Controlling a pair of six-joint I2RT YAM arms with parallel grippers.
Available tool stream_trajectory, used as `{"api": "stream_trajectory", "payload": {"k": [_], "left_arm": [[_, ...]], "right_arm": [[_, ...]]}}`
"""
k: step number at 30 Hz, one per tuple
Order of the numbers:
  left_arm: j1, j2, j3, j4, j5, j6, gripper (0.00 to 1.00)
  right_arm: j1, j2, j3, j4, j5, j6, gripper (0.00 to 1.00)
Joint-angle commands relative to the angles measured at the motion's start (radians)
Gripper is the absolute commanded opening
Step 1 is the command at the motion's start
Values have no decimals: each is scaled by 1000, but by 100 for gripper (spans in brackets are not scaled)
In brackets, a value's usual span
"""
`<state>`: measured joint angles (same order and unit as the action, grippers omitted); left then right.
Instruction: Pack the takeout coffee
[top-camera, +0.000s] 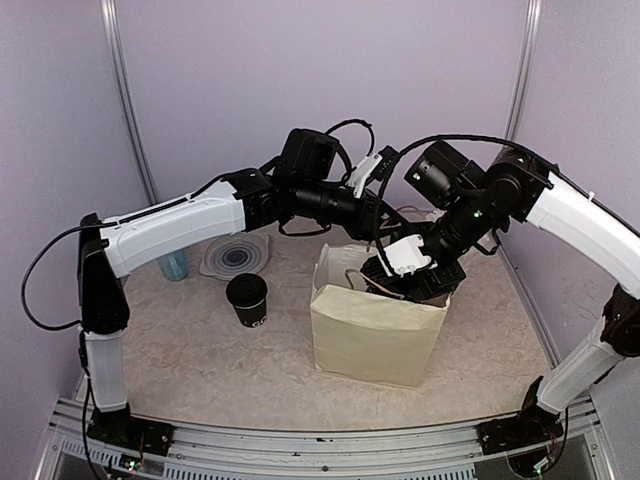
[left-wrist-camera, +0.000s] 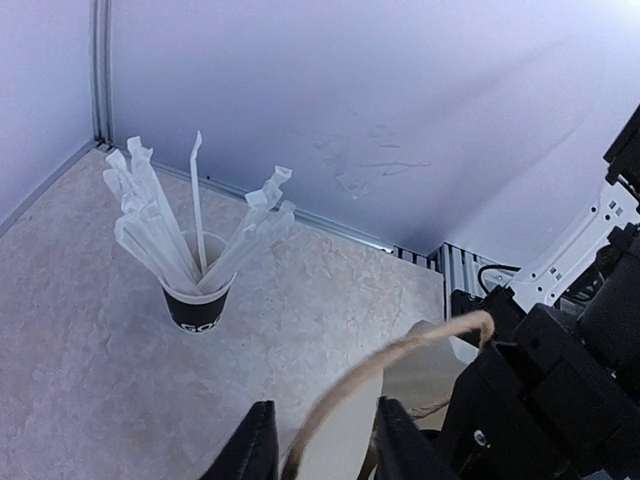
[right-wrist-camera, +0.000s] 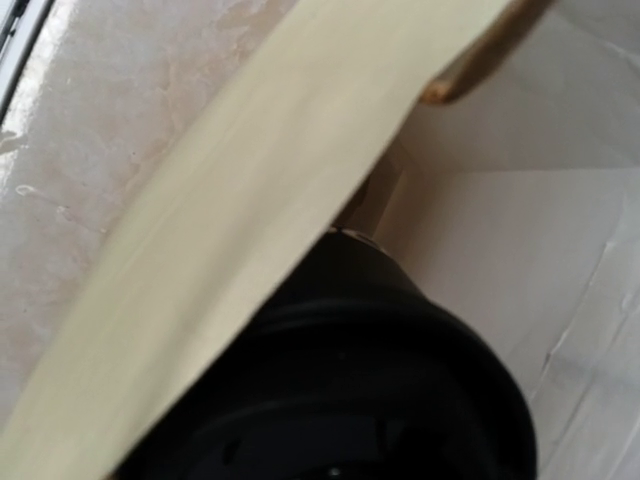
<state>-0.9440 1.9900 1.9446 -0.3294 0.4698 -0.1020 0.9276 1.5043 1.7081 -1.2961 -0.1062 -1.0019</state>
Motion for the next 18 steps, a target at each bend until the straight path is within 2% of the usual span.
{"api": "stream_trajectory", "payload": {"k": [1, 4, 14, 18], "left_arm": [[-1, 47, 65, -20, 76, 11, 24], [-1, 36, 57, -17, 62, -4, 1], [-13, -230, -129, 80, -180, -61, 0], [-36, -296, -188, 90, -236, -70, 0]], "right_arm": [[10, -23, -13, 7, -14, 18, 59], [10, -19, -9, 6, -11, 30, 59], [10, -7, -3, 50, 54, 61, 58], [10, 2, 12, 52, 71, 63, 58]]}}
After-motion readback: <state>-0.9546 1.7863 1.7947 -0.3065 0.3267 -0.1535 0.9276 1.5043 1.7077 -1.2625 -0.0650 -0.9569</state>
